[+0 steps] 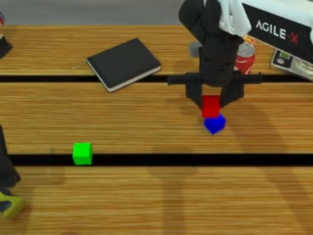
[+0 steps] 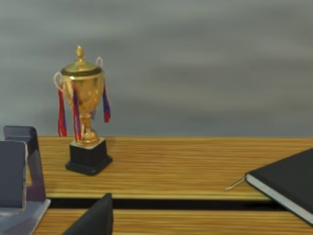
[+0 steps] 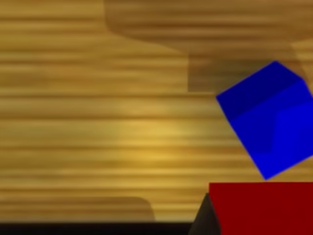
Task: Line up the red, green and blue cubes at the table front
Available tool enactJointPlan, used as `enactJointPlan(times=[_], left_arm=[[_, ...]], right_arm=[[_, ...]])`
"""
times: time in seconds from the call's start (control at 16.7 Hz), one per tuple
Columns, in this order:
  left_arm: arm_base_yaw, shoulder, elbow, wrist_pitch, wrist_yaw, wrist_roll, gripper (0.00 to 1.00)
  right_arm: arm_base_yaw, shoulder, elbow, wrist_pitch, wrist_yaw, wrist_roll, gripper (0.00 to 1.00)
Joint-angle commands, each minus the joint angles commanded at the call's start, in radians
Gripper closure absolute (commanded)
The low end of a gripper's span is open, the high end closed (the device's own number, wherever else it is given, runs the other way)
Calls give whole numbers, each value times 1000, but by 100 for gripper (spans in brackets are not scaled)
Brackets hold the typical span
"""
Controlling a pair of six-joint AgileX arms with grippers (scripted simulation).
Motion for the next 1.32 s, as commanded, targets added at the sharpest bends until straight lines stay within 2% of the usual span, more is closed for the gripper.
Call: enactJointPlan(times=[0.3, 0.48, 0.9, 1.32], left_arm=[[0, 0, 0, 0, 0, 0, 0], [0, 0, 0, 0, 0, 0, 0], [0, 0, 0, 0, 0, 0, 0], [0, 0, 0, 0, 0, 0, 0]], right_arm=[[335, 7, 45, -49, 9, 337, 100], [442, -6, 56, -58, 15, 444, 100], [458, -4, 39, -40, 15, 462, 100], [462, 33, -136, 178, 17, 466, 100]])
